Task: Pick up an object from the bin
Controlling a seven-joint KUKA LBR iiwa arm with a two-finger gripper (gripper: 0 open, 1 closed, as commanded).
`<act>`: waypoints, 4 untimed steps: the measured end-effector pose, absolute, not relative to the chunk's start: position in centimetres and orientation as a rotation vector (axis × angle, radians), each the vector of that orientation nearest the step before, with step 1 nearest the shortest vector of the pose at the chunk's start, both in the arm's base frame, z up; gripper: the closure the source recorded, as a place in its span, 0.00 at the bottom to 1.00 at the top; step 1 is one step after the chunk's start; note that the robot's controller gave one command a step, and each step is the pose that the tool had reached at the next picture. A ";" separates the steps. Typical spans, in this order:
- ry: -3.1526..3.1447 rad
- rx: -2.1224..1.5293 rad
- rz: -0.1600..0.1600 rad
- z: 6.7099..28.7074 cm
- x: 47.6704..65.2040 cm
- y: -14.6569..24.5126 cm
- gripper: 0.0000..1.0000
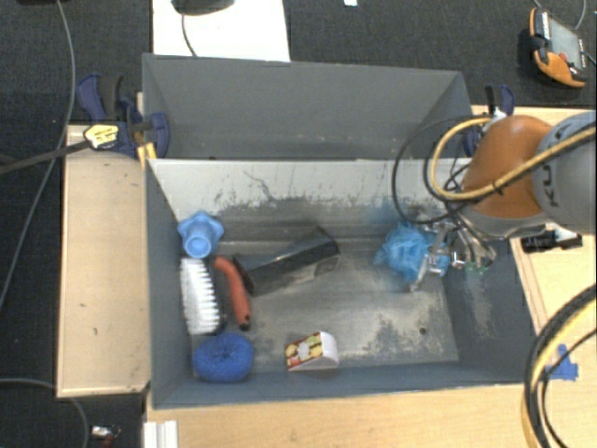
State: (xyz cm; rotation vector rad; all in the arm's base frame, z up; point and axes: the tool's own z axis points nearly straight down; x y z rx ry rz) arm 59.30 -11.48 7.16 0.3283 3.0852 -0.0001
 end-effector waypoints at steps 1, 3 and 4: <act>3.096 0.103 -0.007 8.6 57.8 -12.6 0.00; 3.099 0.114 -0.007 9.5 57.2 -13.2 0.00; 3.072 0.332 0.000 7.0 57.7 -11.5 0.00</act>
Offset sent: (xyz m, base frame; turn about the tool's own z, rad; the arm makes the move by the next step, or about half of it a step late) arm -0.0120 0.0043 0.0818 0.0024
